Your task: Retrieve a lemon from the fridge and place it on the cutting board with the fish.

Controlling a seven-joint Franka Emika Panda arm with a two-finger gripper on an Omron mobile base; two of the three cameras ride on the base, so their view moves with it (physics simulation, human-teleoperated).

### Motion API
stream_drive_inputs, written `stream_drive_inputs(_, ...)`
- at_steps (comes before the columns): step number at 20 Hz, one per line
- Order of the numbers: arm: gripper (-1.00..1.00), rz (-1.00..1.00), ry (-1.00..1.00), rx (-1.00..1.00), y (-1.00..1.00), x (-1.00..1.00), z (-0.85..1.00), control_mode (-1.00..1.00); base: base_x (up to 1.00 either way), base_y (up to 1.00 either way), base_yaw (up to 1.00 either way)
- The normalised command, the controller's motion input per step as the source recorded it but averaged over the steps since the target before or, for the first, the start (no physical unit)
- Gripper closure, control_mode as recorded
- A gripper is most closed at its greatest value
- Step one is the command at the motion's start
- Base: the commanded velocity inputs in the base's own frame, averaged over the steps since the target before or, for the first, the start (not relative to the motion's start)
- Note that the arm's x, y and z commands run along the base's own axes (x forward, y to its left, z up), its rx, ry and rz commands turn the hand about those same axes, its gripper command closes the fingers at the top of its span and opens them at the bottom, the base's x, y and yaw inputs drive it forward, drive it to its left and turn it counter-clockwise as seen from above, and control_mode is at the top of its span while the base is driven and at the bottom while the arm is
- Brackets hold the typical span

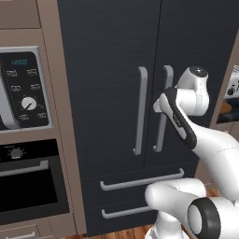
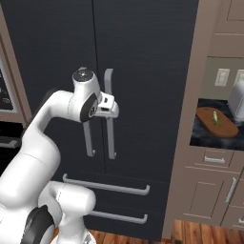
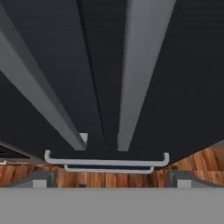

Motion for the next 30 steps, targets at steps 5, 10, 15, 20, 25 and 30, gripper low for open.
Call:
stream_drive_inputs(5,-1.00,0.00,-0.18,-0.01,0.00,0.30,-0.26,-1.00,0.00,0.00,0.00)
stream_drive_inputs(10,-1.00,0.00,-0.01,0.00,-0.05,0.50,-0.01,-1.00,0.00,0.00,0.00)
stream_drive_inputs(15,-1.00,0.00,0.00,0.00,-0.24,0.08,0.05,-1.00,0.00,0.00,0.00)
stream_drive_inputs(20,-1.00,-0.01,0.00,0.00,-0.16,0.22,0.00,-1.00,0.00,0.00,0.00)
stream_drive_inputs(25,-1.00,0.00,0.00,0.00,0.00,0.45,0.00,-1.00,0.00,0.00,0.00)
stream_drive_inputs(30,-1.00,0.00,-0.05,0.00,0.00,0.15,0.00,-1.00,0.00,0.00,0.00)
